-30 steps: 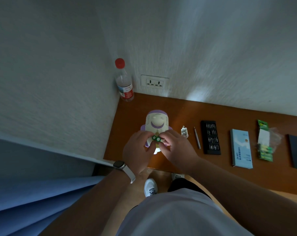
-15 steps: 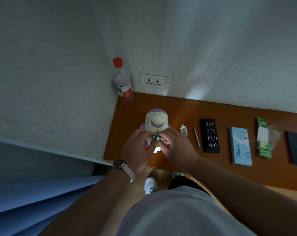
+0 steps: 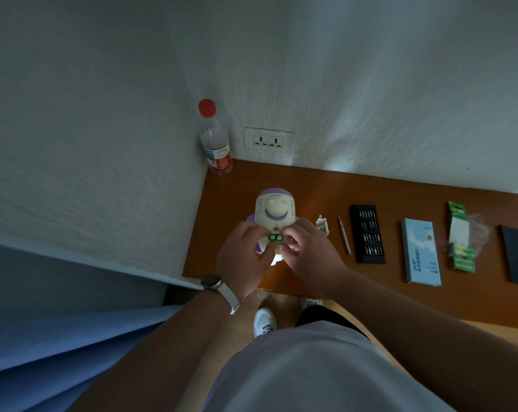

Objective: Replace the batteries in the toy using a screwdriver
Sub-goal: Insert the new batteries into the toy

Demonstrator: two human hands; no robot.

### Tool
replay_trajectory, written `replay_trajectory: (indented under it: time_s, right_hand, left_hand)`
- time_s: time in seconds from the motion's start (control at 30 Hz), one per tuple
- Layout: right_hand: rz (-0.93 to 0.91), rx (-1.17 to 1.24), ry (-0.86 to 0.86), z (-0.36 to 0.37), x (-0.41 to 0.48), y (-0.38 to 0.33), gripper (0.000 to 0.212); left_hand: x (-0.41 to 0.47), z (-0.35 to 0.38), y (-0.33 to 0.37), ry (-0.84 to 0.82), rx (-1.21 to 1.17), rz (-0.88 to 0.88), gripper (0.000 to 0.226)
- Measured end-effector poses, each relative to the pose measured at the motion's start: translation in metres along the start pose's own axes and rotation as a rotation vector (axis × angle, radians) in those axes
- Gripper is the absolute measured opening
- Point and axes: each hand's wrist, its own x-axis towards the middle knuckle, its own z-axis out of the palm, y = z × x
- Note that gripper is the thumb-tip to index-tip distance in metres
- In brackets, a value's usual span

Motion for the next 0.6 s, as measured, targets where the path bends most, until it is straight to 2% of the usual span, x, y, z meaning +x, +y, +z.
replay_trajectory:
  time_s: [0.1, 0.2, 0.43, 0.6]
  right_hand:
    - [-0.003, -0.042, -0.017, -0.005, -0.003, -0.002, 0.019]
    - [-0.013, -0.123, -0.035, -0.017, -0.008, -0.001, 0.025]
    - [-0.050, -0.278, -0.037, -0.063, -0.029, 0.014, 0.031]
    - [0.015, -0.307, 0.015, -0.090, -0.051, 0.040, 0.042]
  left_hand:
    - [0.000, -0.002, 0.003, 0.041, 0.025, 0.031, 0.022]
    - [0.002, -0.006, 0.011, 0.085, 0.077, 0.162, 0.024]
    - [0.017, -0.001, 0.045, 0.082, 0.132, 0.436, 0.022]
    - [0.027, 0.021, 0.074, 0.007, 0.141, 0.503, 0.029]
